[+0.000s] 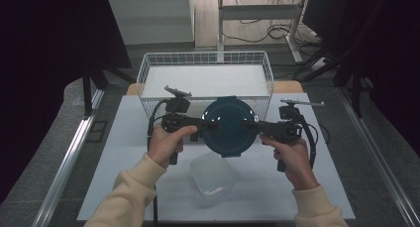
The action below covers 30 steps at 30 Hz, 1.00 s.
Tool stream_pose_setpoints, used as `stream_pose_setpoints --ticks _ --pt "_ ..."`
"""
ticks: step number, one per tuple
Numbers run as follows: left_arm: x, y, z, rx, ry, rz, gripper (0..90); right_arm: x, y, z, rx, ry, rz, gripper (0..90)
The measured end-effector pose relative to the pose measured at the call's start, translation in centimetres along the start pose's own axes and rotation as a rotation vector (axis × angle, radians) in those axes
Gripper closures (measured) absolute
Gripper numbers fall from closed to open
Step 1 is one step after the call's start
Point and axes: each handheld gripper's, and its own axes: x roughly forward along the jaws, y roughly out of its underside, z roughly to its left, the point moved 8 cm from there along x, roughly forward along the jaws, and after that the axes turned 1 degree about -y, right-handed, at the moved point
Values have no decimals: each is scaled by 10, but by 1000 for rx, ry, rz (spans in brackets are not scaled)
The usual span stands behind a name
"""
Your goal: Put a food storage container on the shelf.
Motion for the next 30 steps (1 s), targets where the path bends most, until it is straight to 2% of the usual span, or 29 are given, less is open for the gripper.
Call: stream_pose_setpoints --ticks 11,19,30 --pt "-20 -10 8 -13 -17 -22 341 13 -15 14 -24 -22 14 359" --pt "-37 -25 15 -15 -30 -43 343 23 -32 27 -31 -40 16 360" --pt "-49 -43 21 -27 -25 -60 345 32 -55 37 -51 -42 26 360"
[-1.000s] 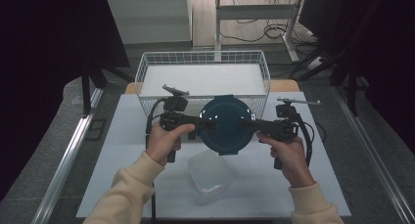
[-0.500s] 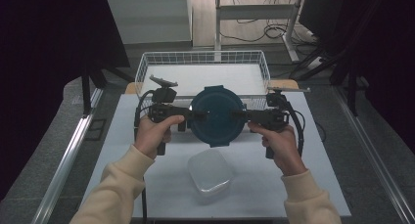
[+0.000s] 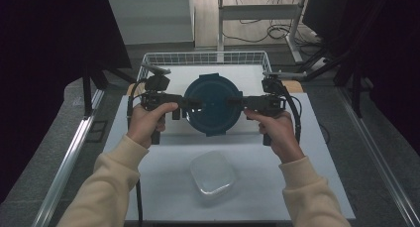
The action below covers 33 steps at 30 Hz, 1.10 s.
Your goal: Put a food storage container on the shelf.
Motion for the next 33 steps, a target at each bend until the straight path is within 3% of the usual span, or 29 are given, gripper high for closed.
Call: stream_pose_setpoints --ticks 27,33 --pt "-6 -60 15 14 50 -9 346 12 -62 5 -47 41 13 362" --pt "-6 -73 23 4 47 3 346 18 -74 3 -31 41 23 362"
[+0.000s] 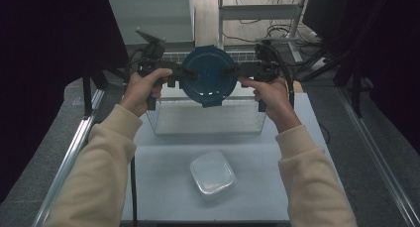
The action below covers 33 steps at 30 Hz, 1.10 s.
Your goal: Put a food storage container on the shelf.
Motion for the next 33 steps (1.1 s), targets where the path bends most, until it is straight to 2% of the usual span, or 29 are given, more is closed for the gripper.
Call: stream_pose_setpoints --ticks 6,10,14,16,17,19,25,27,31,33 --pt "4 -12 14 -20 -3 14 346 12 -11 -6 19 -2 10 362" --pt "12 -16 23 -31 -4 23 345 23 -14 -16 45 -4 22 361" --pt "24 -18 34 -60 -6 41 343 32 -14 -27 76 -1 42 361" --pt "28 -22 39 -90 6 25 345 36 -14 -33 88 1 47 359" --pt "29 -24 40 -96 6 19 345 38 -16 -37 114 -6 46 358" --pt "32 -26 41 -107 8 13 342 40 -17 -41 128 -11 45 355" --pt "42 -34 50 -186 27 -22 340 46 -19 -53 200 -40 47 344" --pt "45 -34 53 -185 27 -19 329 49 -20 -58 228 -50 45 340" --pt "51 -34 59 -216 46 -15 310 53 -19 -65 274 -68 43 331" --pt "52 -34 60 -210 64 -35 312 54 -19 -67 279 -79 29 331"
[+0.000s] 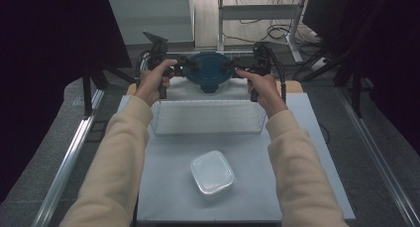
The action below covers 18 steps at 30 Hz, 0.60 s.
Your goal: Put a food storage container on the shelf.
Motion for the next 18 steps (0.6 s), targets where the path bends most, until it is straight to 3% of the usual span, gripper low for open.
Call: stream_pose_setpoints --ticks 4,5,7,9,12,15,18 --pt "0 1 0 19 -1 -22 306 0 1 0 -16 -5 -7 316" --pt "-2 1 1 47 -28 -50 297 0 1 0 -22 -1 -11 289" --pt "-8 0 2 89 -90 -96 248 -2 1 0 -85 71 -37 207" --pt "-14 1 2 125 -126 -132 211 -6 1 -1 -134 136 -62 142" --pt "-26 11 -4 177 -97 -167 178 -11 6 5 -183 143 -86 99" --pt "-35 26 -5 245 -143 -165 176 -18 16 10 -254 197 -102 79" --pt "-43 41 -8 264 -148 -177 176 -27 28 14 -302 237 -116 78"
